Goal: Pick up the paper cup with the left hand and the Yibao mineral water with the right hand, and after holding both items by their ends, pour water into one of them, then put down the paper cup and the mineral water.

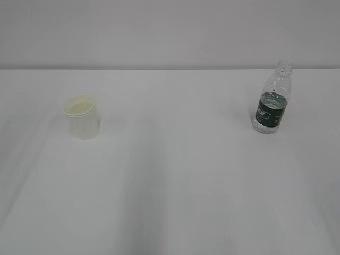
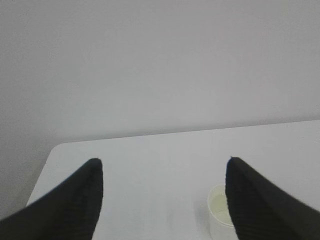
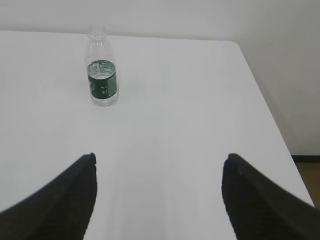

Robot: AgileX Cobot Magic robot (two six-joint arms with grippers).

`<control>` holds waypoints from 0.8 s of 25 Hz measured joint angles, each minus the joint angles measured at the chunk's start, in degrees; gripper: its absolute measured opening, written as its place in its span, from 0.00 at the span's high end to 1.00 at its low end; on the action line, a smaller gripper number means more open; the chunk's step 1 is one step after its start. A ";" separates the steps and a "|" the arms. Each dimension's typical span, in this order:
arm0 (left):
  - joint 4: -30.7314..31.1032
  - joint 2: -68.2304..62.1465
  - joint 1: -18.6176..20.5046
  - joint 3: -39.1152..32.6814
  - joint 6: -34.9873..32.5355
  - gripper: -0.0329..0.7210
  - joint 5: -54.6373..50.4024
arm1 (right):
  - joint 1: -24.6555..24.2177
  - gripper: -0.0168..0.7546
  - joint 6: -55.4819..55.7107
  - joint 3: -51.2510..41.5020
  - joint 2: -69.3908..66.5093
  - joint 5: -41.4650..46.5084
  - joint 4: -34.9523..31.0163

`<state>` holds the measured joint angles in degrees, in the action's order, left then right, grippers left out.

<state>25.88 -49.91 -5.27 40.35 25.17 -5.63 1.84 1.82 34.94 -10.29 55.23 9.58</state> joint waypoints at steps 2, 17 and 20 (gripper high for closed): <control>0.00 0.00 0.00 0.00 0.00 0.22 0.04 | 0.00 0.21 0.00 0.14 0.65 1.06 -0.13; -1.17 1.27 0.00 0.00 0.00 0.22 0.26 | 0.00 0.21 0.00 0.17 3.86 11.09 -2.54; -1.45 1.27 0.00 0.00 0.00 0.22 0.26 | 0.00 0.21 0.00 0.17 3.86 12.42 -2.87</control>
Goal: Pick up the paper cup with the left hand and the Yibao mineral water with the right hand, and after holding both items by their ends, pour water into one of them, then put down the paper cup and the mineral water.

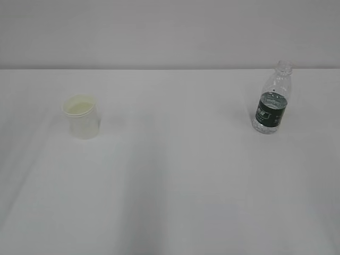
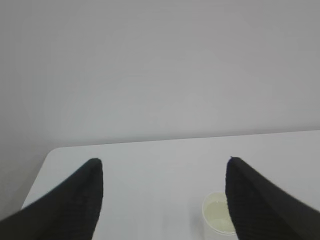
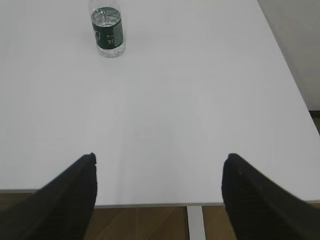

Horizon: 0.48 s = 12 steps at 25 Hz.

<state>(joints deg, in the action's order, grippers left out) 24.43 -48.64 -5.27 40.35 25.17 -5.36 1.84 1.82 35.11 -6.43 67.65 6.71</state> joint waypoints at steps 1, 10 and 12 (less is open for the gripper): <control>-0.14 0.03 0.00 0.00 0.00 0.22 0.00 | 0.00 0.21 0.00 0.00 0.00 0.28 0.00; -1.12 0.46 0.00 0.00 0.00 0.22 0.00 | 0.00 0.21 -0.11 -3.61 0.00 0.73 -0.21; -1.12 0.51 0.00 0.00 0.00 0.22 0.00 | 0.00 0.20 -0.21 -3.87 0.11 0.46 -0.21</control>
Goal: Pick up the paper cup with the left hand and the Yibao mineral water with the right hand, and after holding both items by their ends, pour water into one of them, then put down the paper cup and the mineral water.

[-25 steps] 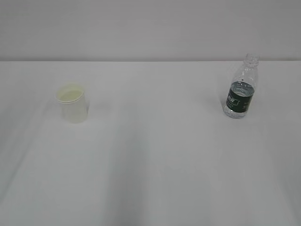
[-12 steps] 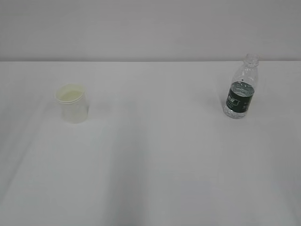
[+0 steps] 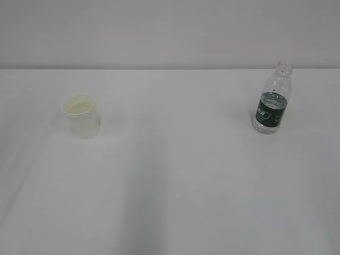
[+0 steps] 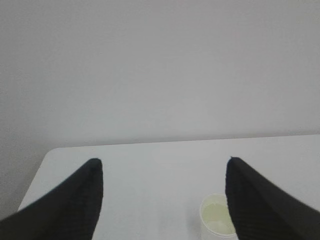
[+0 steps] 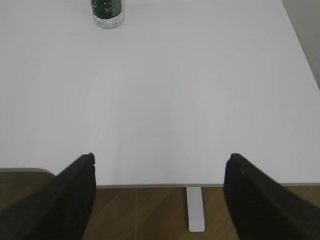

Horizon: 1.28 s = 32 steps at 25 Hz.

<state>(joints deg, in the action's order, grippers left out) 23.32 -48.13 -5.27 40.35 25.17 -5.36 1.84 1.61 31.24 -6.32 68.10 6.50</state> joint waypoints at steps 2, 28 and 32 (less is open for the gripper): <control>-0.03 0.00 0.00 0.00 0.00 0.22 0.00 | 0.00 0.21 0.00 -0.26 0.20 -0.88 0.00; -0.97 11.68 0.00 0.00 0.00 0.33 -13.88 | 0.00 0.21 -2.51 -2.15 7.21 -2.50 -0.71; -1.80 12.22 0.00 0.00 -1.91 0.33 -16.64 | 0.00 0.21 -2.63 -2.15 7.21 -2.50 -0.85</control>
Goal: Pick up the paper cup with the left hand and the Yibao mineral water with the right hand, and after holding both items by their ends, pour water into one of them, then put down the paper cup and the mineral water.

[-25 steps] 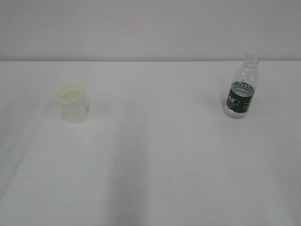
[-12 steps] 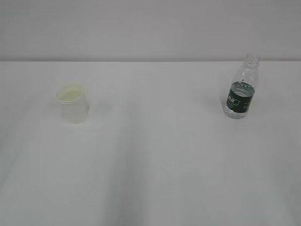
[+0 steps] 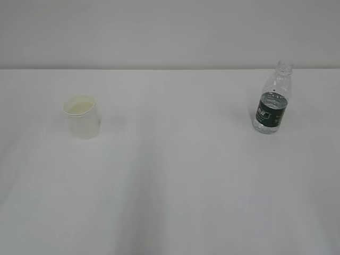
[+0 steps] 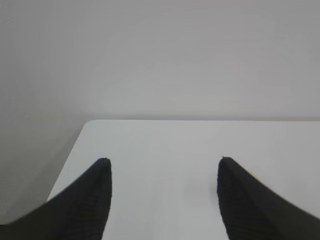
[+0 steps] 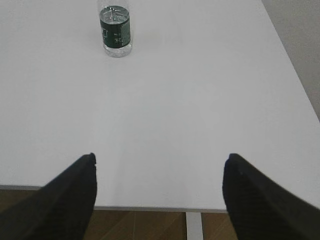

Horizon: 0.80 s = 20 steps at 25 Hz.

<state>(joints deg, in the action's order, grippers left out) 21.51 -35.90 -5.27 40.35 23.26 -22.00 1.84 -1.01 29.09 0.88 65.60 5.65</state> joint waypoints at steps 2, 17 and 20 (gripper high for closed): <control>-1.55 0.78 -0.26 0.00 -2.71 0.32 -1.35 | 0.00 0.21 0.00 0.00 0.00 0.00 0.00; -8.64 5.15 -7.75 0.00 -9.82 0.18 -19.00 | 0.00 0.21 -0.11 0.00 0.00 -0.10 0.00; -11.46 5.15 -8.02 0.00 -12.06 0.18 -21.83 | 0.00 0.21 -0.22 0.00 0.00 -0.10 0.00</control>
<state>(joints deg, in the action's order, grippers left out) 10.06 -30.75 -13.29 40.35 11.20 -43.83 1.84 -1.23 29.09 0.88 65.50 5.65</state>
